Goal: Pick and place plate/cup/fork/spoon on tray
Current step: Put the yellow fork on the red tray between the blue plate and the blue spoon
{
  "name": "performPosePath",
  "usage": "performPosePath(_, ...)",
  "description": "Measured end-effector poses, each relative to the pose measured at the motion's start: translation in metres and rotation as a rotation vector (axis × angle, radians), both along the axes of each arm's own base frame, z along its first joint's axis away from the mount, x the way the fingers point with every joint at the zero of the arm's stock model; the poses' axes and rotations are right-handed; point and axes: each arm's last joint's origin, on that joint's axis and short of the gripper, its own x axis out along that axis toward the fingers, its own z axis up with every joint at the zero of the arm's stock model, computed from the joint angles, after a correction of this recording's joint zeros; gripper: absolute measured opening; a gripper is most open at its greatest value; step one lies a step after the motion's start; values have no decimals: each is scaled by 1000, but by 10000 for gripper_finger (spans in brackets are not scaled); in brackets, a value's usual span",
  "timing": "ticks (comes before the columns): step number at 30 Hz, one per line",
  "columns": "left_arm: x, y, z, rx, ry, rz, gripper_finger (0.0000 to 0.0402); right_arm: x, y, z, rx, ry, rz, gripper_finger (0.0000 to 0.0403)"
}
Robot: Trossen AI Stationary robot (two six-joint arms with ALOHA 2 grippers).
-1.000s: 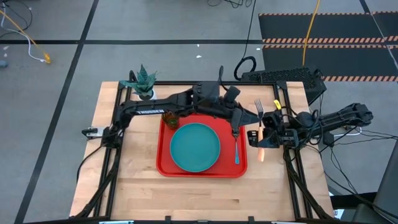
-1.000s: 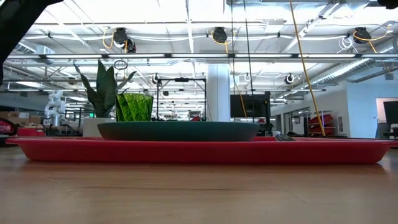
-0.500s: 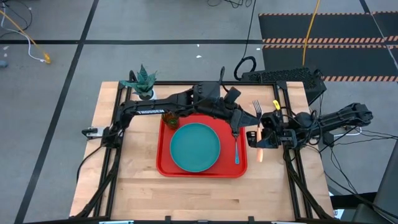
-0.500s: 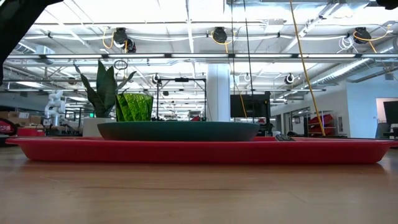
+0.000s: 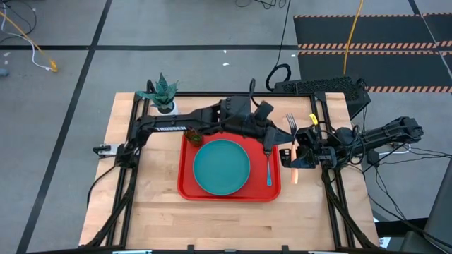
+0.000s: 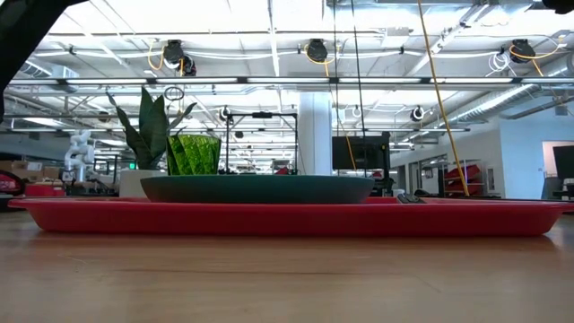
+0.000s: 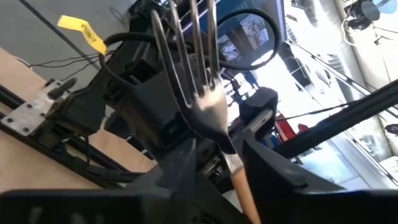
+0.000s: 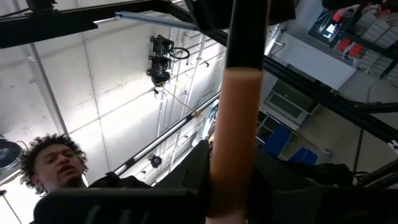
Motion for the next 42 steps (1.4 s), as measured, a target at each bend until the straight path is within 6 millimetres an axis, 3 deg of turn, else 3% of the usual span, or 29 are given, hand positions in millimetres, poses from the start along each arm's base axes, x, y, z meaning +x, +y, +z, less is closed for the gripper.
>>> performPosePath(13,0,-1,1,13,-16,-7,6,-1,0,1,-5,-9,0,45)
performPosePath(23,0,-2,1,21,-18,-12,4,0,0,0,-6,-7,-4,45)
performPosePath(29,0,-1,2,21,-24,-11,3,1,0,-1,-1,9,-2,73)
performPosePath(37,0,-1,2,19,-18,-11,2,0,0,-1,-21,-5,-16,47)
performPosePath(42,0,-1,2,15,-19,-11,1,1,0,-1,-15,4,-12,76)
